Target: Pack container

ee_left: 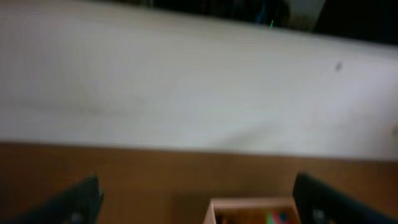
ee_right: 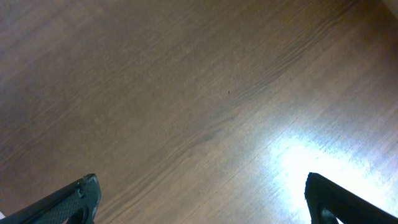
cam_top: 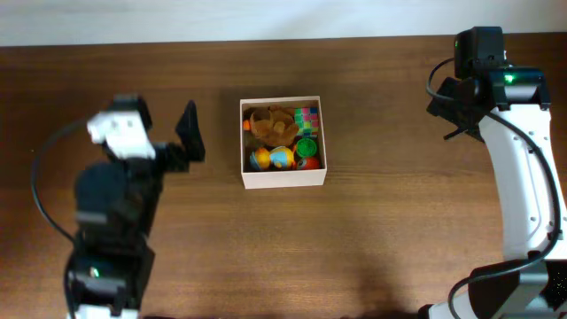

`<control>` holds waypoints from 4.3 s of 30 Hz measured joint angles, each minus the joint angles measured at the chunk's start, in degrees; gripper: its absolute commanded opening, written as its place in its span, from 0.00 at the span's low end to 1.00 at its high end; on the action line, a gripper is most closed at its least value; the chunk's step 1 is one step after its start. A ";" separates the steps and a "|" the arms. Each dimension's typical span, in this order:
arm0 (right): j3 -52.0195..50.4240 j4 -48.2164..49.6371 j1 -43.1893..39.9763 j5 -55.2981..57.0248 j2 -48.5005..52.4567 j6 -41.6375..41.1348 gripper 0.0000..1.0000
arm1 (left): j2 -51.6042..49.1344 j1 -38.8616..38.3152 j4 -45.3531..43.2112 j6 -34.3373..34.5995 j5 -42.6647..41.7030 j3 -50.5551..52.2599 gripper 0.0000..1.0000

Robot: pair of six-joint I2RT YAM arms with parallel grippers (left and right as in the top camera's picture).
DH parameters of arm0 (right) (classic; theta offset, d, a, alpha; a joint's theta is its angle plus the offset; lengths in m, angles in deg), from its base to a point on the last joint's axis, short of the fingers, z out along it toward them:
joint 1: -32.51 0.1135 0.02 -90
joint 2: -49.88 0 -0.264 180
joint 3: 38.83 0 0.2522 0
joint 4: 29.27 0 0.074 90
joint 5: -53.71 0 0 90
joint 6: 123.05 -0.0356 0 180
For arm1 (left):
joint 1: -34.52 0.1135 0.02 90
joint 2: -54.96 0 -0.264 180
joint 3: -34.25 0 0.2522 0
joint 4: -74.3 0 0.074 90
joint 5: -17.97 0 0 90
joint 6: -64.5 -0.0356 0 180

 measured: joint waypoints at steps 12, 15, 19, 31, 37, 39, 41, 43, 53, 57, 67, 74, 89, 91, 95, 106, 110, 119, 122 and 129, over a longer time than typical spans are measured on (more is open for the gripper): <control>0.00 0.00 0.00 0.00 0.00 0.04 0.99 | 18.64 1.66 -12.85 0.00 0.42 24.48 0.99; 0.00 0.02 0.00 0.02 0.00 0.04 0.99 | 22.53 2.45 -14.19 0.00 0.42 28.17 0.99; 0.00 0.00 0.00 0.02 0.00 0.04 0.99 | 28.87 3.80 -14.91 0.00 0.42 33.03 0.99; 0.00 0.02 0.00 0.00 0.00 0.02 0.99 | 45.53 6.45 -15.17 0.00 0.42 45.03 0.99; 0.00 0.00 0.00 0.00 0.00 0.02 0.99 | 47.36 6.45 -13.09 0.00 0.46 48.50 0.99; 0.00 0.00 0.00 0.02 0.00 0.04 0.99 | 47.36 6.45 -11.02 0.00 0.83 48.78 0.99; 0.00 0.02 0.00 0.00 0.00 0.02 0.99 | 47.41 6.45 -8.17 0.00 1.70 48.83 0.99; 0.00 0.02 0.00 0.00 0.00 0.04 0.99 | 47.43 6.45 -4.68 0.00 2.43 48.87 0.99; 0.00 0.00 0.00 0.00 0.00 0.07 0.99 | 47.41 6.45 -1.60 -1.95 3.82 49.00 0.99; 0.00 0.00 0.00 0.00 0.00 0.02 0.99 | 47.41 6.45 -1.60 -2.19 3.82 49.00 0.99; 0.00 0.00 0.00 0.00 0.00 0.00 0.99 | 47.41 6.45 -1.60 -2.21 3.85 49.00 0.99; 0.00 0.00 0.00 0.00 0.00 0.02 0.99 | 47.41 6.45 -1.60 -2.21 3.82 49.00 0.99; -0.15 0.02 0.00 0.00 -7.41 0.02 0.99 | 47.41 6.45 -1.60 -2.38 3.82 49.00 0.99; -0.15 0.02 0.00 0.02 -11.58 0.00 0.99 | 47.41 6.45 -1.60 -2.38 3.82 49.00 0.99; -0.72 0.11 0.00 0.04 -20.61 0.04 0.99 | 47.41 6.45 -1.60 -2.38 3.82 49.00 0.99; -17.92 2.32 0.00 0.07 -45.31 -0.02 0.99 | 47.41 6.45 -1.57 -2.38 3.85 49.00 0.99; -24.92 9.38 0.00 0.02 -54.53 0.00 0.99 | 47.41 6.45 -1.60 -2.38 3.85 49.00 0.99; -44.70 27.67 0.00 -1.36 -72.24 -0.02 0.99 | 47.41 6.45 -1.57 -2.38 3.85 49.00 0.99; -51.93 33.99 0.02 -3.10 -76.46 -0.04 0.99 | 47.41 6.45 -1.57 -2.40 3.85 49.00 0.99; -66.27 44.98 2.80 -6.12 -84.00 -0.07 0.99 | 47.41 6.45 -1.57 -2.38 3.85 49.00 0.99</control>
